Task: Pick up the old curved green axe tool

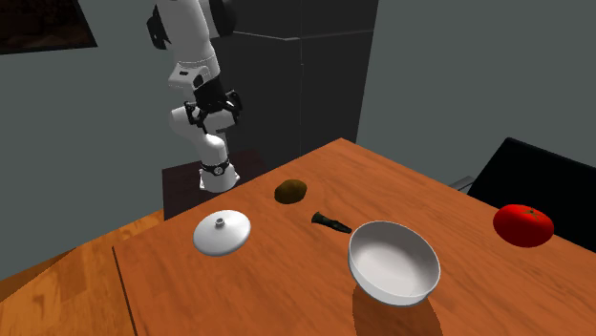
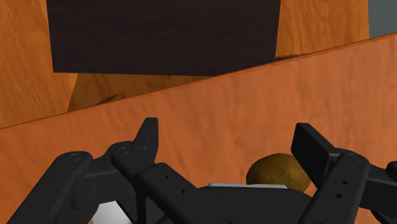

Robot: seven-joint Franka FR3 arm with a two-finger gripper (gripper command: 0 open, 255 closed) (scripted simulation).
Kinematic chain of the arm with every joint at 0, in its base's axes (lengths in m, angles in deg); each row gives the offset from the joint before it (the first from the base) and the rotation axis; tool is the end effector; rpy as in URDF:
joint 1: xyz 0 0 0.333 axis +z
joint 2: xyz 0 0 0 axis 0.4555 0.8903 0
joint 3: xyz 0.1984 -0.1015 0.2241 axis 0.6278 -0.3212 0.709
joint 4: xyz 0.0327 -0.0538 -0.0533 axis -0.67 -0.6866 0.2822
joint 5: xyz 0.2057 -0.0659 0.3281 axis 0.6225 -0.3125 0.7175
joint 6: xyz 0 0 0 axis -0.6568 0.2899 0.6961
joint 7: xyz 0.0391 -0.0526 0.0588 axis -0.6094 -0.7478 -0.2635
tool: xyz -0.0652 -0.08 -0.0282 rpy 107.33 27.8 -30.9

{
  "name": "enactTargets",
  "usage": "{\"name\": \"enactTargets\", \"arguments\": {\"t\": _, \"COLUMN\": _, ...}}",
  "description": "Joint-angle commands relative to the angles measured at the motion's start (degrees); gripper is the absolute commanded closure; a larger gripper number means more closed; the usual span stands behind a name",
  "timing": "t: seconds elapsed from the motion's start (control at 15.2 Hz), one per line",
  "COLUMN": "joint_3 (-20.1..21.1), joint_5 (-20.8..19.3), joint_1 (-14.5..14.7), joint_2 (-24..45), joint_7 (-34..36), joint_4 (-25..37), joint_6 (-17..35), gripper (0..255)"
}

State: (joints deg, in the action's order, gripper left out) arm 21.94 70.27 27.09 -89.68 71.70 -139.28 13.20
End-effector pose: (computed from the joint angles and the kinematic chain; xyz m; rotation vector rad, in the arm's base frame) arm 0.2924 0.0021 0.5530 -2.9984 -0.0026 0.2601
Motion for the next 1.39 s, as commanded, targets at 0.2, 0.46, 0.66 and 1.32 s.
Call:
{"name": "enactTargets", "arguments": {"t": 0.2, "joint_3": 1.2, "joint_5": 0.9, "joint_1": 1.3, "joint_2": 4.1, "joint_7": -1.0, "joint_4": -0.8, "joint_6": 6.4, "gripper": 0}}
{"name": "enactTargets", "arguments": {"t": 0.46, "joint_3": 2.7, "joint_5": 2.0, "joint_1": 3.0, "joint_2": 10.3, "joint_7": -2.3, "joint_4": -0.7, "joint_6": 14.6, "gripper": 0}}
{"name": "enactTargets", "arguments": {"t": 0.66, "joint_3": 3.9, "joint_5": 2.7, "joint_1": 4.2, "joint_2": 15.4, "joint_7": -3.3, "joint_4": 0.2, "joint_6": 20.4, "gripper": 0}}
{"name": "enactTargets", "arguments": {"t": 1.32, "joint_3": 7.9, "joint_5": 3.3, "joint_1": 7.5, "joint_2": 33.8, "joint_7": -5.8, "joint_4": 7.8, "joint_6": 36.5, "gripper": 0}}
